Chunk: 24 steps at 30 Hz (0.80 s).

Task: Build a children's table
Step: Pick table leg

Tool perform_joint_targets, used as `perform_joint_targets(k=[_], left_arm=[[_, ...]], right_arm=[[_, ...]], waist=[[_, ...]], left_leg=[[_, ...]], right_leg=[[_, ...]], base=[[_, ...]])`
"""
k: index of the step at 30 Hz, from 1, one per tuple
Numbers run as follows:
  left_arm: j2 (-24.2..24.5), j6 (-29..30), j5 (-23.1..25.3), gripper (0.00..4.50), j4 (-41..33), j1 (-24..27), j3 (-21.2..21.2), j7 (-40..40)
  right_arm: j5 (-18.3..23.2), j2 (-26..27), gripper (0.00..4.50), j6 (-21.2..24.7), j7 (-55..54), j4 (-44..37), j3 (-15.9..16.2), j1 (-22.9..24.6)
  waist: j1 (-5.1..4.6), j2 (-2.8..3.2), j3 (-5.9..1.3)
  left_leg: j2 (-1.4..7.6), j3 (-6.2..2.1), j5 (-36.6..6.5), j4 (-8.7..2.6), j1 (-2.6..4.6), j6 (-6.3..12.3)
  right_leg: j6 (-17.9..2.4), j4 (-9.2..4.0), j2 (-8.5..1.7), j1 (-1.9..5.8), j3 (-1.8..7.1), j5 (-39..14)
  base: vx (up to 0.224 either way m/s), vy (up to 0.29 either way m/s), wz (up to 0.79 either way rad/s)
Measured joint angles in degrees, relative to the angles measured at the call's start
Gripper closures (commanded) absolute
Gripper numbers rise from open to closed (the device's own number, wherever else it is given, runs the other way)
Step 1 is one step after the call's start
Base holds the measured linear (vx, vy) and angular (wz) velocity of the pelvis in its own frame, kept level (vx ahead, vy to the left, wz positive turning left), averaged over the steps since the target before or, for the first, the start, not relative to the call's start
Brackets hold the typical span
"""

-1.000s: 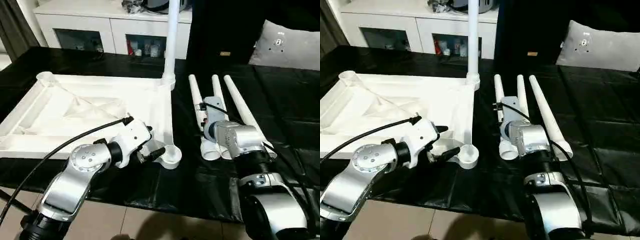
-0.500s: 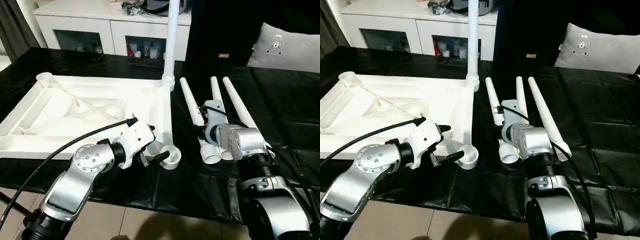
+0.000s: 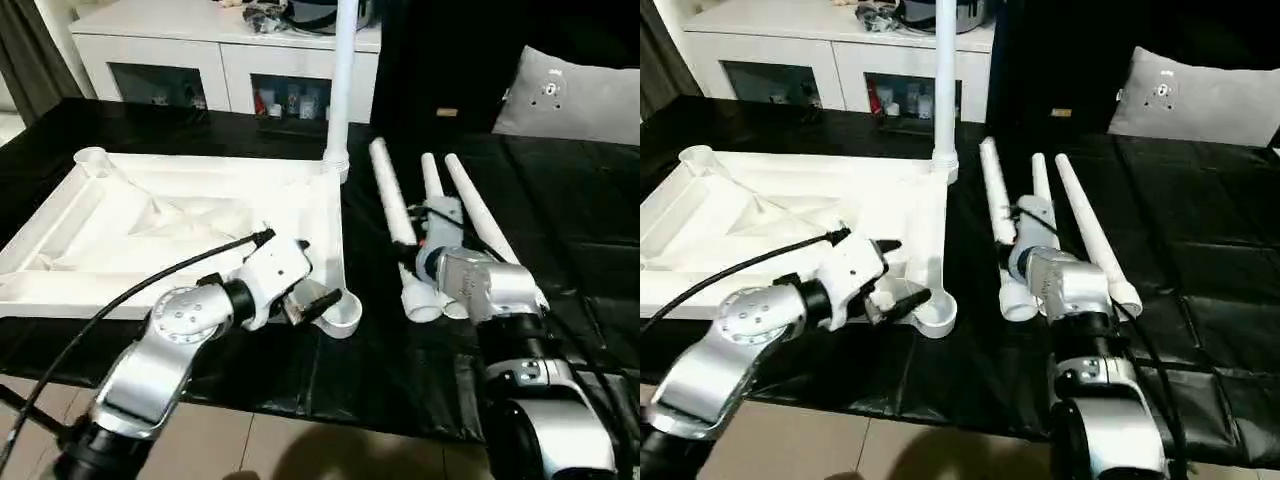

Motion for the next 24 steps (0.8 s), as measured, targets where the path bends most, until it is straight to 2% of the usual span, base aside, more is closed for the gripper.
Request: perform_joint_targets(k=[2,3,6,7,9,10,13,15,19,24], left_arm=[[-0.67,-0.36,0.0,0.0,1.13,-1.23,1.38,1.87],[-1.36,-0.82,0.03,0.0,1.98,-1.85,2.35,3.3],[-2.68,-1.61,-0.06,0.0,3.82,-3.45,4.15,5.87],[-3.57,-1.68,-0.4,0.0,4.08,-3.7,4.97,6.52],[-7.1,-0.83,-3.72,0.0,4.54,-5.44,7.76,7.51],[-8.56,-0.31,-5.69,0.0,4.52,-6.53,9.19,7.7],[-11.67,1.68,-12.01,0.0,3.77,-9.87,12.48,7.8],[-13.46,3.11,-16.52,0.0,2.84,-10.79,14.57,7.63],[-15.71,6.3,-23.63,0.0,1.21,-12.51,16.83,6.9],[-18.02,9.1,-28.48,0.0,0.54,-14.21,17.96,5.98]], right_arm=[[1.95,0.92,2.67,-3.66,0.25,-0.89,-1.68,0.18],[3.32,1.34,2.68,-6.93,1.61,-1.75,-2.62,0.31],[7.51,2.0,2.68,-13.45,6.41,-5.76,-5.08,0.18],[9.52,2.45,2.68,-14.05,7.96,-7.2,-6.4,0.08],[16.01,3.52,2.68,-13.04,13.26,-10.63,-9.84,0.13],[18.65,3.99,2.68,-12.3,15.77,-11.92,-10.47,0.17],[24.94,4.72,2.69,-10.2,22.02,-15.62,-10.47,0.82],[28.57,4.37,2.69,-8.66,26.25,-18.31,-10.03,3.15],[32.97,3.75,2.69,-5.19,32.05,-20.72,-8.88,6.36],[34.03,3.48,2.69,-3.22,35.57,-22.62,-6.58,6.73]], waist=[[0.02,0.2,0.05],[0.01,0.32,0.05],[0.09,0.39,0.06],[0.12,0.39,0.06],[0.25,0.36,0.08],[0.32,0.36,0.08],[0.43,0.34,0.06],[0.71,0.25,0.07],[1.03,0.0,0.19],[1.24,-0.17,0.22]], left_leg=[[0.0,0.0,0.03,0.0,-0.45,-0.02],[0.01,0.0,0.03,0.0,-0.92,-0.03],[0.04,0.0,0.05,-0.07,-1.23,0.11],[0.05,0.01,0.1,-0.07,-1.24,0.28],[0.06,0.03,0.07,-0.05,-1.32,0.38],[0.06,0.04,0.07,-0.05,-1.33,0.42],[0.06,0.06,0.09,-0.04,-1.31,0.46],[0.06,0.1,0.09,-0.03,-1.29,0.46],[0.09,0.1,0.11,0.03,-1.3,0.46],[0.1,0.12,0.12,0.06,-1.3,0.43]], right_leg=[[-0.05,0.04,0.0,-0.42,0.0,0.08],[-0.06,0.06,0.0,-0.63,0.0,0.1],[-0.36,0.07,0.02,-0.84,-0.04,0.19],[-0.36,0.07,0.03,-0.84,-0.05,0.14],[-0.37,0.02,0.02,-0.86,-0.06,0.11],[-0.37,0.0,0.02,-0.86,-0.06,0.11],[-0.38,0.0,0.01,-0.85,-0.06,0.11],[-0.35,0.01,0.01,-0.82,-0.06,0.1],[-0.18,0.0,0.01,-0.83,-0.07,0.03],[-0.05,0.01,0.01,-0.83,-0.08,0.01]], base=[[0.0,0.0,0.0],[0.0,0.0,0.0],[0.0,0.0,0.0],[0.0,0.0,0.0],[0.0,0.0,0.0],[0.0,0.0,0.0],[0.0,0.0,0.0],[0.0,0.0,0.0],[0.0,0.0,0.0],[0.0,0.0,0.0]])
